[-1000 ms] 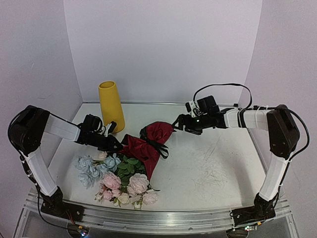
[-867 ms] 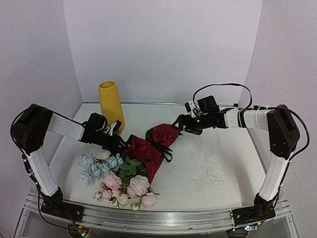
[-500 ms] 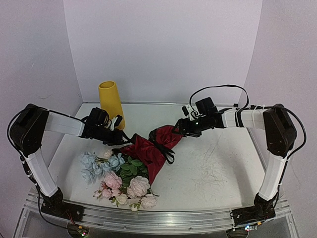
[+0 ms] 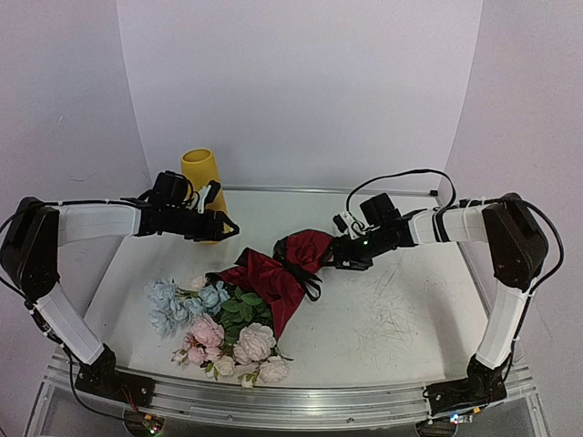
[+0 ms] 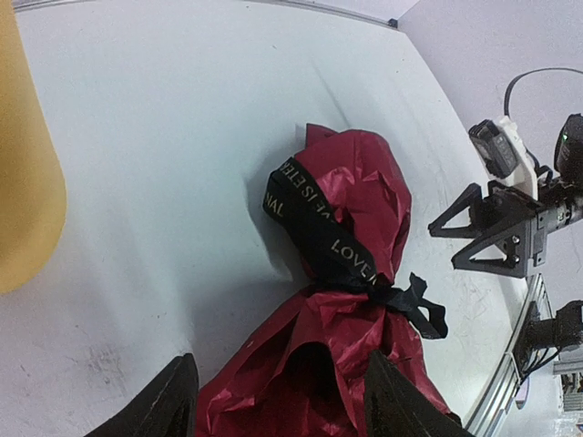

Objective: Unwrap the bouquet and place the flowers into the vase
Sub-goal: Adjust the fake flower at the center of the board, then untie the ribbon from the wrapping paper.

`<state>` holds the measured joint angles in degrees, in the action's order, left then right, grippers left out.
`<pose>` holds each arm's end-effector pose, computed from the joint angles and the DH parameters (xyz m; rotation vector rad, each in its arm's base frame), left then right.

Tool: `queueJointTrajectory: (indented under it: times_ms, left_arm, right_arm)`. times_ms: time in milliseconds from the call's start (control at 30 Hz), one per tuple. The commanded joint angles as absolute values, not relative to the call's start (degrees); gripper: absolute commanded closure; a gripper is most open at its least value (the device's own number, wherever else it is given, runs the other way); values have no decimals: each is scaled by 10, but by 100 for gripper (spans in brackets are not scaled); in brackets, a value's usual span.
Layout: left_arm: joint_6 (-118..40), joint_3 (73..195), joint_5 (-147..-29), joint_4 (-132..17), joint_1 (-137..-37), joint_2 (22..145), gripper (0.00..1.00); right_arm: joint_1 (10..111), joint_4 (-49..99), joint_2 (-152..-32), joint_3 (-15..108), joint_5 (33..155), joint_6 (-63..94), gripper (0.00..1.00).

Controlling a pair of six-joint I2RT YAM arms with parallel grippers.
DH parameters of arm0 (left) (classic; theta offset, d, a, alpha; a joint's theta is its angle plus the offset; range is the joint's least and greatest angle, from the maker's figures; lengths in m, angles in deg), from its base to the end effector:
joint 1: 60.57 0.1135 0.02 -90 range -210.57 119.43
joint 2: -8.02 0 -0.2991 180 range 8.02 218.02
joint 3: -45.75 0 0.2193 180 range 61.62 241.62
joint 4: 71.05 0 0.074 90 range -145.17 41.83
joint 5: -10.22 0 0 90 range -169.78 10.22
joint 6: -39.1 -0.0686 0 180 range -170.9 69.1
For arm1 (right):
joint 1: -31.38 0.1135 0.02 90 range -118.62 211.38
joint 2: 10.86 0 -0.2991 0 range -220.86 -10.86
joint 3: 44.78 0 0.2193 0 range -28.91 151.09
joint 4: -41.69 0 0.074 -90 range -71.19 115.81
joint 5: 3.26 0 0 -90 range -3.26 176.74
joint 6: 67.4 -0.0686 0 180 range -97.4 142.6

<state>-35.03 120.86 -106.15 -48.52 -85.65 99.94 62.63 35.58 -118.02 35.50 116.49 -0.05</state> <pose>0.2993 -0.1737 0.2631 0.4418 2.2871 -0.8914 0.3379 0.2448 0.2274 -0.4912 2.2140 1.0839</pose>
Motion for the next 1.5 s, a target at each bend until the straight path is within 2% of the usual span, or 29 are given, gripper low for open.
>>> queueJointTrajectory:
  times_ms: [0,167,533,867,1067,1333,1367,1400,1467]
  left_arm:
    - [-352,1262,-1084,-481,-858,1032,37]
    - [-355,1282,-1093,-481,-869,1054,37]
    - [-361,1289,-1105,-481,-890,1081,38]
    - [-364,1291,-1103,-477,-901,1097,38]
    - [-368,1292,-1096,-473,-905,1101,38]
    - [-372,1304,-1094,-469,-908,1105,38]
    - [-372,1306,-1095,-468,-909,1107,38]
    - [-373,1310,-1095,-467,-909,1108,38]
    - [-376,1318,-1096,-465,-909,1112,38]
  right_arm:
    - [634,359,-1197,363,1220,-17,31]
    - [635,377,-1198,335,1238,-33,31]
    - [635,393,-1246,355,1260,-59,32]
    - [635,416,-1270,383,1291,-72,46]
    - [635,418,-1272,401,1323,-68,51]
    - [635,419,-1260,397,1327,-68,65]
    - [635,418,-1259,395,1324,-69,63]
    - [635,418,-1258,394,1321,-71,57]
    - [634,417,-1258,389,1313,-75,38]
